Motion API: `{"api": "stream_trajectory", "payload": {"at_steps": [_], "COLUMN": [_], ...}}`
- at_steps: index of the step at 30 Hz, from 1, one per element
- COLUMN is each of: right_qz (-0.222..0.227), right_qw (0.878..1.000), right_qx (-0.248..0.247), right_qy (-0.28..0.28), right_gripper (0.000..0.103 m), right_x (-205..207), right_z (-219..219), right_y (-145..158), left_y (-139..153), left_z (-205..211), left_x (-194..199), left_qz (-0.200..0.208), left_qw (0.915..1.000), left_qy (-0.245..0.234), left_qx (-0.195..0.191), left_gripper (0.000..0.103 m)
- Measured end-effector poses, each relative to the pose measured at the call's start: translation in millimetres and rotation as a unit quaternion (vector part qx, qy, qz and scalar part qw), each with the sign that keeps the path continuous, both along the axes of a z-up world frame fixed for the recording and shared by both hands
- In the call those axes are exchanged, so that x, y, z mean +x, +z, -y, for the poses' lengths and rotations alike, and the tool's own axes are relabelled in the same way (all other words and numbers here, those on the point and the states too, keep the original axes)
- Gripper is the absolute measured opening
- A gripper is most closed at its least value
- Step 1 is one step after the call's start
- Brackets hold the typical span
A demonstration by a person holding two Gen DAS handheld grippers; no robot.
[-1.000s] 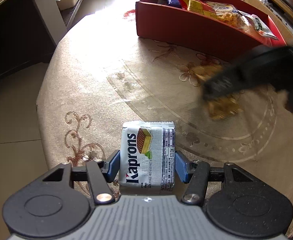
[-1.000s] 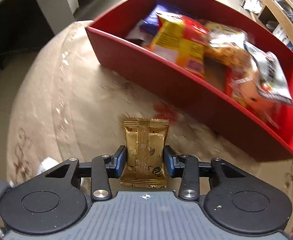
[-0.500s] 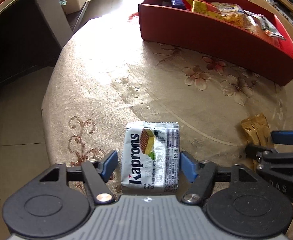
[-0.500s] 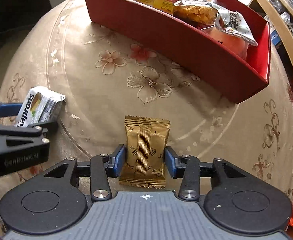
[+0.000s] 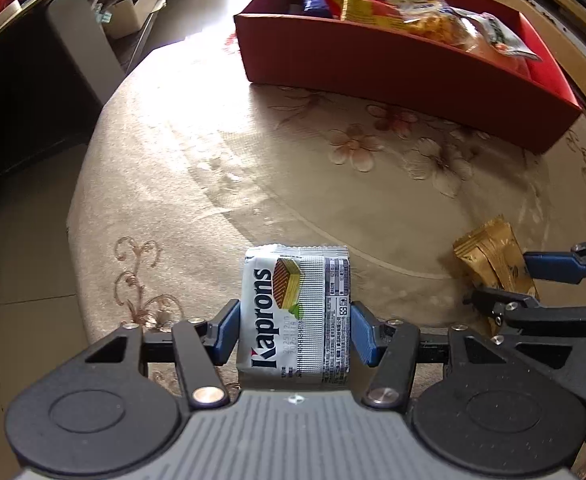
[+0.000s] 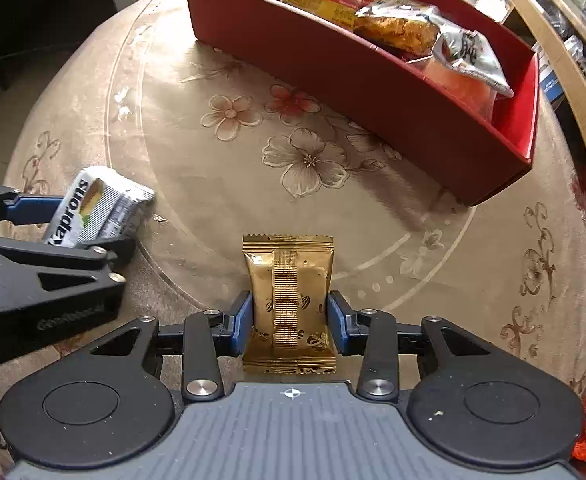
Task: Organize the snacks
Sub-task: 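Lift the Kaprons packet and gold cake and carry both toward the red box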
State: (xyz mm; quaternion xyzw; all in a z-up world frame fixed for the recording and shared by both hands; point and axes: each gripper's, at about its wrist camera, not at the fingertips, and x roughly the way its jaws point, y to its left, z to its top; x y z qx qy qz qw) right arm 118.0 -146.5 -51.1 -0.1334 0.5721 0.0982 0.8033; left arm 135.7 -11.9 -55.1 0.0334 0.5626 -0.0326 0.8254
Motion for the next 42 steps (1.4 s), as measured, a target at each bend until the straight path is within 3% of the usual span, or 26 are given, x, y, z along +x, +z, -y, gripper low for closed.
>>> {"api": "stream_trajectory", "payload": {"at_steps": [21,42], "right_qz": [0.054,0.051], "right_qw": [0.998,0.998], "right_qx": [0.014,0.008], "right_qy": [-0.023,-0.017], "right_gripper": [0.048,0.048], "right_x": [5.1,4.6], "right_z": [16.2,16.0], "right_y": [31.8,31.8], "left_y": [30.6,29.8], "left_z": [18.7,23.2], "left_x": [6.4,6.0], "left_qz": [0.05,0.053], "left_qw": [0.9986,0.9982], "left_qy": [-0.017,-0.026], "left_qx": [0.0,0.01], "left_gripper": [0.053,0.053]}}
